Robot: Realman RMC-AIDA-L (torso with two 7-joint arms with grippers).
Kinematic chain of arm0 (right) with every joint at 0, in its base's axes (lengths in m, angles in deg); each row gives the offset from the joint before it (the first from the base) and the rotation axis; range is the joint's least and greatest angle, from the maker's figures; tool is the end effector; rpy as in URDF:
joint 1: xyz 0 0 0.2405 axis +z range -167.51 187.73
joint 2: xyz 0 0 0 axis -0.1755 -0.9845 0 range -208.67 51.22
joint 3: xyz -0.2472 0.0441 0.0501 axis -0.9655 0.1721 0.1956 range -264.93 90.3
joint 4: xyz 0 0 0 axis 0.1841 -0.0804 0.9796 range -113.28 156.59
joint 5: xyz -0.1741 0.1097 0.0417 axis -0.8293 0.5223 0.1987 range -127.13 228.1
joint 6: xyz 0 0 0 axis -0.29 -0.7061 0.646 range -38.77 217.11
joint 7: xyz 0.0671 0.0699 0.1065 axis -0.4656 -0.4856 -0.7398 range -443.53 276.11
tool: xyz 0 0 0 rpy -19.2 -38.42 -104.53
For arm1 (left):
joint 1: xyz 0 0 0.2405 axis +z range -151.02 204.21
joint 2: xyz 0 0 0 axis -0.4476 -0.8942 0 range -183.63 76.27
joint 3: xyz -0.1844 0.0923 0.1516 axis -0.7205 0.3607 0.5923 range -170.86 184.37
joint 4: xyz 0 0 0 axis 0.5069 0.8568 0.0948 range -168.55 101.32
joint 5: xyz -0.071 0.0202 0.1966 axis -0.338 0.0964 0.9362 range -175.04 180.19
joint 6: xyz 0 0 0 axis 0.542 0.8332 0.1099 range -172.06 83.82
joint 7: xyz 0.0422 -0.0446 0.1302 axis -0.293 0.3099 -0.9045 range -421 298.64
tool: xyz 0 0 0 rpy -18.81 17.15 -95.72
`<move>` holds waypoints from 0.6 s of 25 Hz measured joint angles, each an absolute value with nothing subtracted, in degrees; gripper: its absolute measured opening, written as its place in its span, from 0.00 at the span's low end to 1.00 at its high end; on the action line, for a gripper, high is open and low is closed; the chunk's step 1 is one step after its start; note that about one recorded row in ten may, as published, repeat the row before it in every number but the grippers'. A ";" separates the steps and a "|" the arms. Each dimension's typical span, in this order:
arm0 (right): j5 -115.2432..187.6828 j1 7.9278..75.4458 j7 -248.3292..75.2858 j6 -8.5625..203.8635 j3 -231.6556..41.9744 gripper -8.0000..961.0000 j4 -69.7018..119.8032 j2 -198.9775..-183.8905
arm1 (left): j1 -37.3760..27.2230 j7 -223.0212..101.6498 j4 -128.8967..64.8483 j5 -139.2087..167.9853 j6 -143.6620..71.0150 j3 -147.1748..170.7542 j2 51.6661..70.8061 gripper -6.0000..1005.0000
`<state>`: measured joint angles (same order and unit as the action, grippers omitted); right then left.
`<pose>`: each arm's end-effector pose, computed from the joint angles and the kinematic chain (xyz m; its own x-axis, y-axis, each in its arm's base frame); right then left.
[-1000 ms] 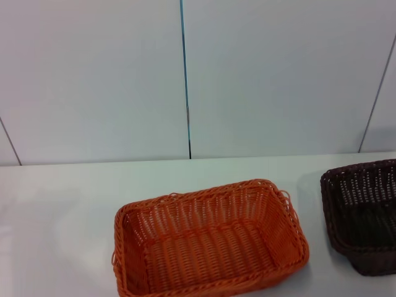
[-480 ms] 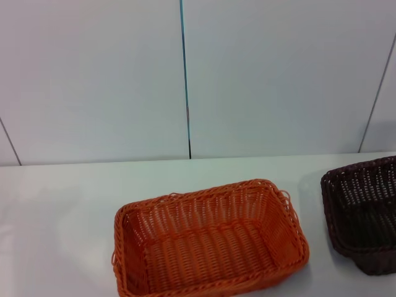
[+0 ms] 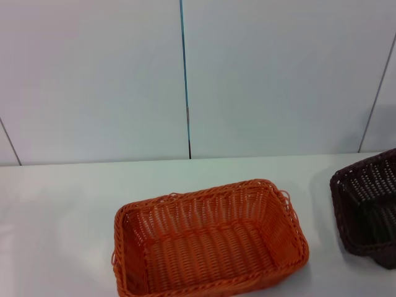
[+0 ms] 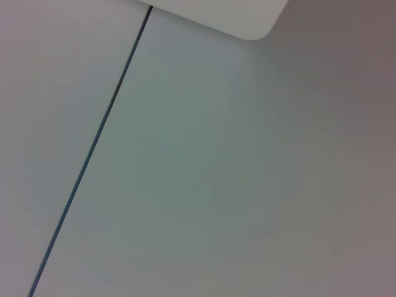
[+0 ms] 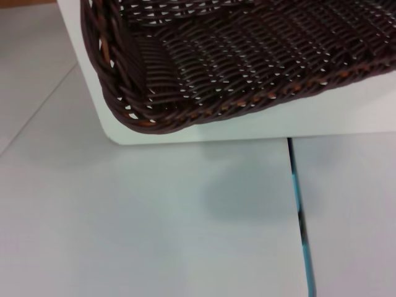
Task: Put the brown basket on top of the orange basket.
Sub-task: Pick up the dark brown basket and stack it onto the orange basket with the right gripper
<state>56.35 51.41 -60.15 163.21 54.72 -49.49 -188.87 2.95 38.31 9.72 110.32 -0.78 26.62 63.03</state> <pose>0.2810 0.4187 0.2134 -0.4339 0.7691 0.4694 0.6299 -0.1135 0.7683 -0.4137 0.3496 0.1478 0.3793 0.3173 0.8691 0.8755 0.1809 -0.4481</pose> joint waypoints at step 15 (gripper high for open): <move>59.19 51.39 -60.15 164.62 55.04 0.20 -53.05 -188.51 | 3.31 38.31 9.72 110.24 -0.79 26.62 63.03 0.50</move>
